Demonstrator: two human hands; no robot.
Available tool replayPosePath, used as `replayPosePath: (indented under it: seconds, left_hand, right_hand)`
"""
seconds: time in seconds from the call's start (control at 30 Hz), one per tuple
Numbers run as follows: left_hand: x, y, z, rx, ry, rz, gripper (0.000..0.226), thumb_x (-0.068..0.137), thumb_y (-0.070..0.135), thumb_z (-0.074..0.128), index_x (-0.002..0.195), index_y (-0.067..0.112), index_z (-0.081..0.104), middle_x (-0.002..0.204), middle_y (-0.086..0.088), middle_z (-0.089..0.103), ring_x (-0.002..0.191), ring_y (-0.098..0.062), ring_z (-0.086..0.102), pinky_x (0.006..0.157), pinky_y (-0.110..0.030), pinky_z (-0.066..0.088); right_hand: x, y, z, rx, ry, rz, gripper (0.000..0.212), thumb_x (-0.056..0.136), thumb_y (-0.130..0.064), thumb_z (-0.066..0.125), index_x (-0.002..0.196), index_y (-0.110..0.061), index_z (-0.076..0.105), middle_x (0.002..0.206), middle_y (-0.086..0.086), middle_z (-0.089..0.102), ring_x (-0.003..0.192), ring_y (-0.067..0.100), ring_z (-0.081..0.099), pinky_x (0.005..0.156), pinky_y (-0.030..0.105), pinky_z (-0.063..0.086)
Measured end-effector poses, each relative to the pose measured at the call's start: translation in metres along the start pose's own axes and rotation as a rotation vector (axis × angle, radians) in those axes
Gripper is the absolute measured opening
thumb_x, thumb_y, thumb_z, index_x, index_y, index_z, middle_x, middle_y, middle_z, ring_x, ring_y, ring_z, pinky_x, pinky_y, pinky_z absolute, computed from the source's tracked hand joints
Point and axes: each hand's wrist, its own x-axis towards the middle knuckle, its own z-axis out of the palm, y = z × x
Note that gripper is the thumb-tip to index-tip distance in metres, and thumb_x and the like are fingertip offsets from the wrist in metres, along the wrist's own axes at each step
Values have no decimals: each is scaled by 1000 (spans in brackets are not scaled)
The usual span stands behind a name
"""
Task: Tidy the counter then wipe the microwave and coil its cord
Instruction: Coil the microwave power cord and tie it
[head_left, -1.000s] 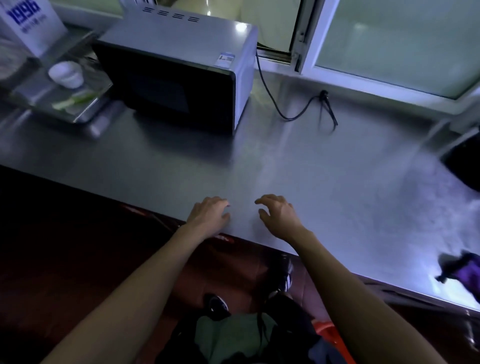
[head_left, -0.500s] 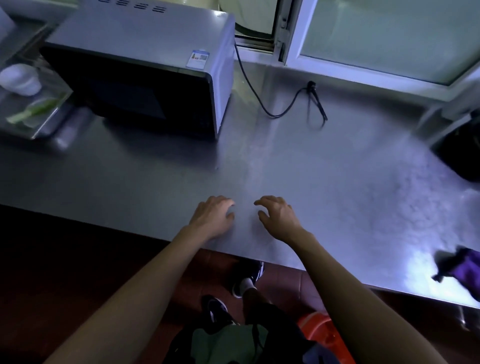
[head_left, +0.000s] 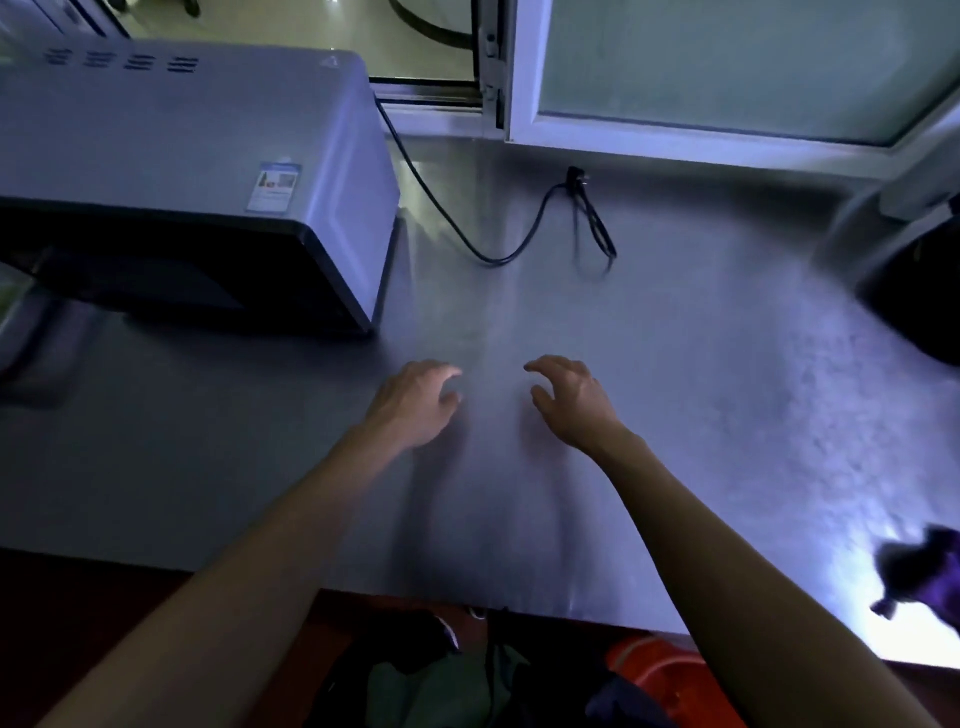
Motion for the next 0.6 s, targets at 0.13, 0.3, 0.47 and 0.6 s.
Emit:
replayPosePath:
  seconds: [0.13, 0.3, 0.47, 0.6]
  left_hand:
    - [32, 9, -11, -23, -13, 28, 41, 96, 33, 56, 135, 19, 56, 136, -6, 58, 125, -29, 53, 104, -45, 44]
    - [71, 23, -20, -23, -8, 75, 41, 97, 33, 55, 136, 19, 55, 136, -5, 59, 124, -28, 54, 102, -45, 45]
    - [115, 38, -30, -24, 6, 100, 43, 97, 34, 54, 137, 18, 55, 134, -7, 61, 124, -29, 54, 100, -42, 46]
    - [158, 45, -38, -30, -16, 126, 47, 97, 35, 52, 141, 18, 51, 137, -8, 59, 127, -28, 53, 105, -42, 44]
  right_hand:
    - [20, 17, -17, 42, 55, 12, 39, 97, -13, 55, 136, -14, 58, 143, 7, 54, 129, 32, 48, 105, 49, 42]
    - [48, 32, -32, 151, 197, 52, 38, 95, -9, 56, 133, -10, 60, 140, 10, 57, 127, 33, 50, 105, 43, 43]
    - [77, 38, -45, 211, 380, 72, 35, 95, -5, 56, 129, -5, 61, 132, 13, 62, 120, 35, 55, 101, 41, 47]
    - [107, 39, -59, 200, 415, 128, 36, 94, -6, 56, 130, -6, 61, 132, 12, 62, 122, 34, 55, 102, 39, 46]
